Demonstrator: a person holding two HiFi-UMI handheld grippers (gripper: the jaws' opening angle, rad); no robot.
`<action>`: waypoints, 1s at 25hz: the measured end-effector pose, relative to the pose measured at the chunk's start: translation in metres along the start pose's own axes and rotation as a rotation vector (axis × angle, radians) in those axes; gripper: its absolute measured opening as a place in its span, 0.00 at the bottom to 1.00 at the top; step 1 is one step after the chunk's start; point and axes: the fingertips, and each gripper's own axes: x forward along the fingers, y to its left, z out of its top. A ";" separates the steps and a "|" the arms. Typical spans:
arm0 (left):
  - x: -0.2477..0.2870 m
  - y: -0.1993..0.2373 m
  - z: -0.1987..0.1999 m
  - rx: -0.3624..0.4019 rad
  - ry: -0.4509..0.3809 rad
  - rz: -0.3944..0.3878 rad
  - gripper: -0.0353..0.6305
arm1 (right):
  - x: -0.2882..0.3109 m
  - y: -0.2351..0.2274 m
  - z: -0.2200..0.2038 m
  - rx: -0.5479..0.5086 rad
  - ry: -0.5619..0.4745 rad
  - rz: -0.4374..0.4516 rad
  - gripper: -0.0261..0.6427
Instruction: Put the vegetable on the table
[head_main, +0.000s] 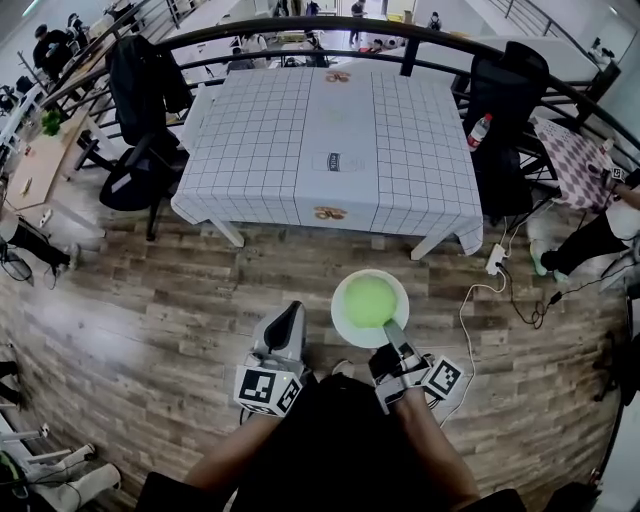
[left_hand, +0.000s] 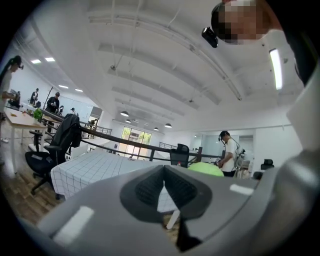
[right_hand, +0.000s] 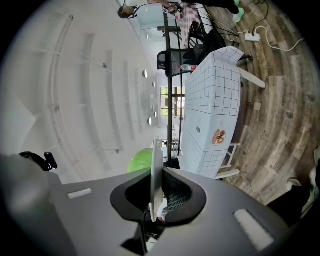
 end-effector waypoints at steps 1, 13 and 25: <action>0.002 -0.004 -0.004 -0.016 0.002 0.003 0.06 | -0.002 -0.001 0.002 -0.002 0.002 0.001 0.08; 0.035 -0.018 -0.007 0.010 -0.011 -0.023 0.06 | 0.002 0.000 0.025 0.007 -0.010 0.016 0.08; 0.123 0.009 -0.023 0.040 -0.051 -0.077 0.06 | 0.052 -0.048 0.076 -0.027 -0.071 0.037 0.08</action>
